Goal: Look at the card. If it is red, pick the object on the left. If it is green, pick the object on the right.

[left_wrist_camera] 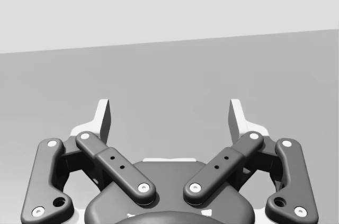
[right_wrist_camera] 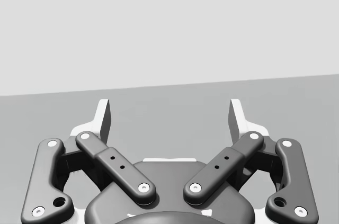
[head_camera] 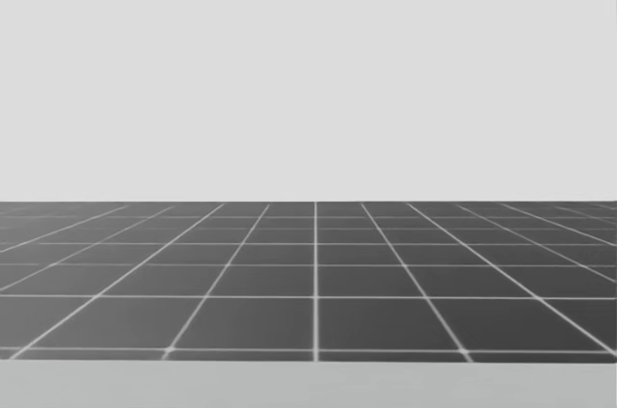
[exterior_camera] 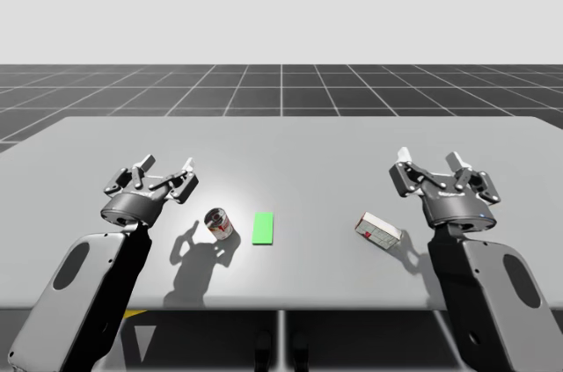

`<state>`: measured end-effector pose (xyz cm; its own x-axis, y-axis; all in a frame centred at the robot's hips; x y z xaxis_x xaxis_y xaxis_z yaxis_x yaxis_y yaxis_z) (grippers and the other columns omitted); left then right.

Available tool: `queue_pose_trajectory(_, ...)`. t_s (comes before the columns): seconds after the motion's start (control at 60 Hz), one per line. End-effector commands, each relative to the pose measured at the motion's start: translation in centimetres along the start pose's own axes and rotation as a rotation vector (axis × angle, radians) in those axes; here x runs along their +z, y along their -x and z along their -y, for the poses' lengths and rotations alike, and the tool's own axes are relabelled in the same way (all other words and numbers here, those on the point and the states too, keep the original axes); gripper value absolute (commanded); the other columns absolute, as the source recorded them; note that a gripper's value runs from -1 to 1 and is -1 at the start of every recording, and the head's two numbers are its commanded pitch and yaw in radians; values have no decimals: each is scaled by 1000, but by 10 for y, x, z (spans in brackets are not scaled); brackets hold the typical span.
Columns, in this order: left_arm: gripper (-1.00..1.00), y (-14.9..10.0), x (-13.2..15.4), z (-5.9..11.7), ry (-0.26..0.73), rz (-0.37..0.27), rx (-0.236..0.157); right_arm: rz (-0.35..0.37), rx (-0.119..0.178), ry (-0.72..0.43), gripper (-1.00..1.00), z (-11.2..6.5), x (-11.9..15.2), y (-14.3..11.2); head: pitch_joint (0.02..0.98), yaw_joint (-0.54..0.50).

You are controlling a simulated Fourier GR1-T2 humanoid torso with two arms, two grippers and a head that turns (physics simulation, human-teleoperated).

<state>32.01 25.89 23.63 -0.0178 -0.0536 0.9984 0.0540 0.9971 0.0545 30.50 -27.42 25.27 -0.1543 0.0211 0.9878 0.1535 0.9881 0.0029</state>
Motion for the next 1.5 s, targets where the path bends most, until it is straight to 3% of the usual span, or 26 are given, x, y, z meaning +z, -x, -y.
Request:
queue_pose_trajectory(0.017, -1000, 0, 0, 0, 0, -2, 2, 43, -18, 41, -1000, 0, 2, 1, 88, 17)
queue_pose_trajectory(0.233, -1000, 1, 0, -1, -1, -1, 2, -10, 6, -7, -1000, 0, -1, 1, 148, 18)
queue_pose_trajectory(0.633, -1000, 1, -1, -3, -2, 0, 1, -16, 27, 4, -1000, -3, 0, 1, 582, 43)
queue_pose_trajectory(0.983, -1000, 0, -2, -3, 1, 1, 2, -13, 24, -1, -1000, -1, 0, 0, 835, 75)
queue_pose_trajectory(1.217, -1000, -1, -1, -2, 2, 2, 3, -2, 23, 0, -1000, -1, 1, -2, 900, 96)
queue_pose_trajectory(1.5, -1000, -1, -1, -2, 2, 2, 3, -4, 26, -2, -1000, -2, 1, -1, 904, 82)
